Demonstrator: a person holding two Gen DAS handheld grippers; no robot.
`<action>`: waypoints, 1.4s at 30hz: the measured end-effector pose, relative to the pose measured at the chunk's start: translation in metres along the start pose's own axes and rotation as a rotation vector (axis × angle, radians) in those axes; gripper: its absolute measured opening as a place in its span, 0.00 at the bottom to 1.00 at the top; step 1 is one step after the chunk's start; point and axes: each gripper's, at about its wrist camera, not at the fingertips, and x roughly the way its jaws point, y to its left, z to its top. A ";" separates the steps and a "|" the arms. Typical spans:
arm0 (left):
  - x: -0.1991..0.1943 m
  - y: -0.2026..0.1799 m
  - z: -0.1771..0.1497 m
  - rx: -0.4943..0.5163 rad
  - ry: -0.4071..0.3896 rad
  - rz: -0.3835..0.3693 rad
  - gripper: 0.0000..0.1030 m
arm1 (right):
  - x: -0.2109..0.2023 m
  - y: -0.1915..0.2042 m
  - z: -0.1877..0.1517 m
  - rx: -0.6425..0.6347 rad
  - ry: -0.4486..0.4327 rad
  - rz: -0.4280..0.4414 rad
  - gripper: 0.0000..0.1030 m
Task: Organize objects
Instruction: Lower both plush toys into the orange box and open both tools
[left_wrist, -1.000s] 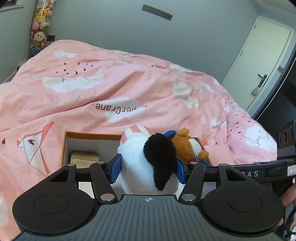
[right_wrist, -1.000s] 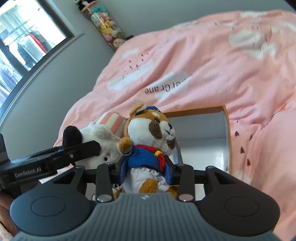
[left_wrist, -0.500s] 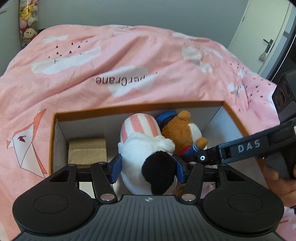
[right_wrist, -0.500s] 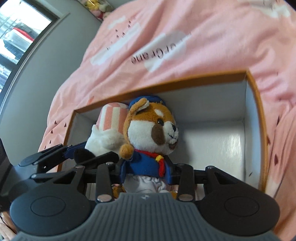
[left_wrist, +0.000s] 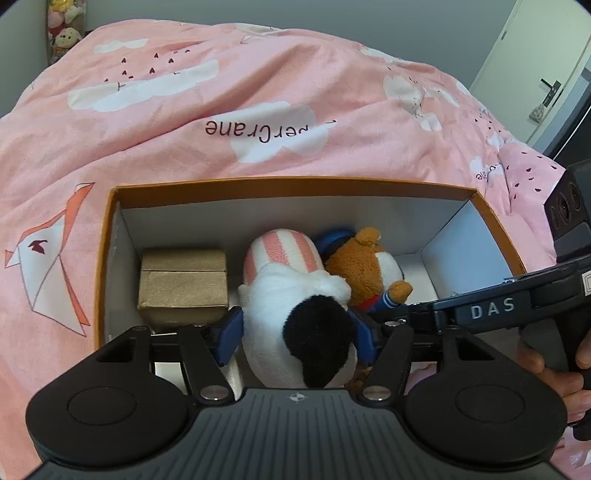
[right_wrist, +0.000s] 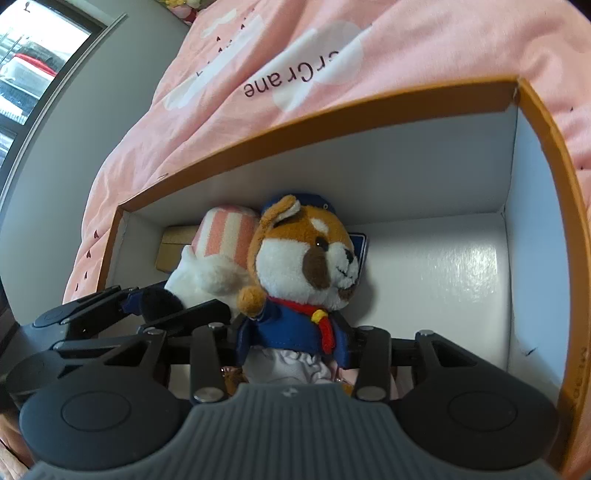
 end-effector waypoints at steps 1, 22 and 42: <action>-0.003 -0.001 -0.001 0.005 -0.013 0.004 0.70 | -0.002 0.002 -0.001 -0.010 -0.007 -0.005 0.47; -0.017 0.005 -0.008 -0.075 -0.062 0.057 0.32 | -0.008 0.011 -0.004 -0.068 -0.064 -0.005 0.22; -0.128 -0.064 -0.063 -0.001 -0.302 0.084 0.41 | -0.103 0.075 -0.093 -0.329 -0.286 -0.068 0.46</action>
